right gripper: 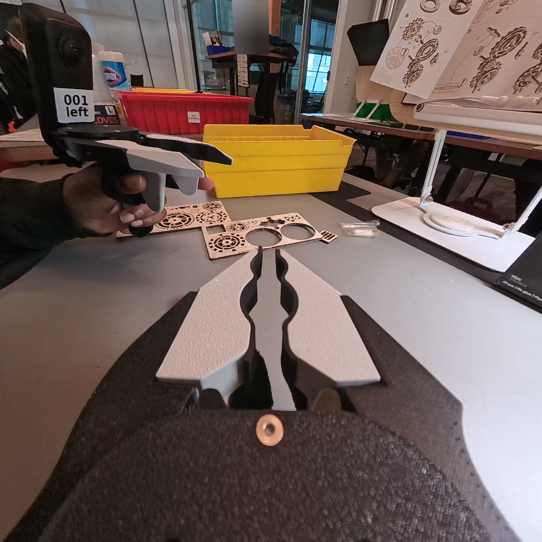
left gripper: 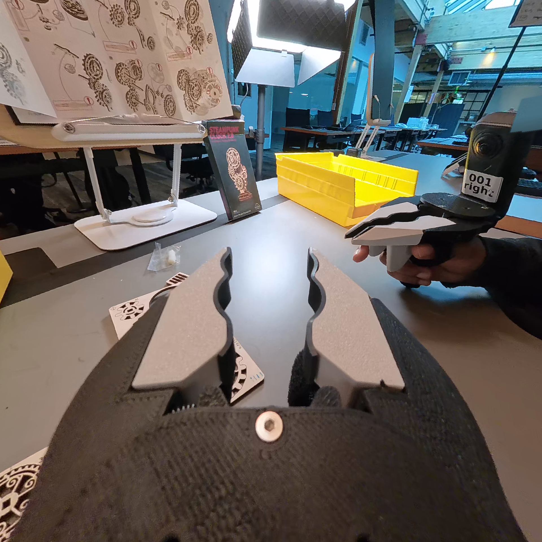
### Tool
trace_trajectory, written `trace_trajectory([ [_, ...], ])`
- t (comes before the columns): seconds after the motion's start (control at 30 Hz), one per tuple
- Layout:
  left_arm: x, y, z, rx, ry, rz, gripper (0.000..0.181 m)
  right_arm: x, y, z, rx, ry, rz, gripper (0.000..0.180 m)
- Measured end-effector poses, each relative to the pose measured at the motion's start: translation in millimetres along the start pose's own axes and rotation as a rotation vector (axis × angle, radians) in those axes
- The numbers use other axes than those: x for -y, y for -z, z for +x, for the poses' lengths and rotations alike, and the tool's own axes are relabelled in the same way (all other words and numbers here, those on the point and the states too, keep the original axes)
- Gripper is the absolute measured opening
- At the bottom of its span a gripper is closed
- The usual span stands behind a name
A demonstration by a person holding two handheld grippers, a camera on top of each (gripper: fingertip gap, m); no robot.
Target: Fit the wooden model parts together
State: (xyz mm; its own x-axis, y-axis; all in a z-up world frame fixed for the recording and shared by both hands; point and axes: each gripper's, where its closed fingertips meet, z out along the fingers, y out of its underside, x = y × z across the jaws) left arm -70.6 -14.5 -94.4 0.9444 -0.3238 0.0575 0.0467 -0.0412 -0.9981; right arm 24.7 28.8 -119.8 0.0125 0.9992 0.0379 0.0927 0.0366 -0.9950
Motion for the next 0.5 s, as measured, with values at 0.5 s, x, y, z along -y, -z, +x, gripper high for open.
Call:
trace_trajectory([
  [0.5,0.2,-0.1,-0.2,-0.001,0.005,0.003,0.050,-0.2,-0.4,-0.7,0.005,0.000,-0.002,0.006],
])
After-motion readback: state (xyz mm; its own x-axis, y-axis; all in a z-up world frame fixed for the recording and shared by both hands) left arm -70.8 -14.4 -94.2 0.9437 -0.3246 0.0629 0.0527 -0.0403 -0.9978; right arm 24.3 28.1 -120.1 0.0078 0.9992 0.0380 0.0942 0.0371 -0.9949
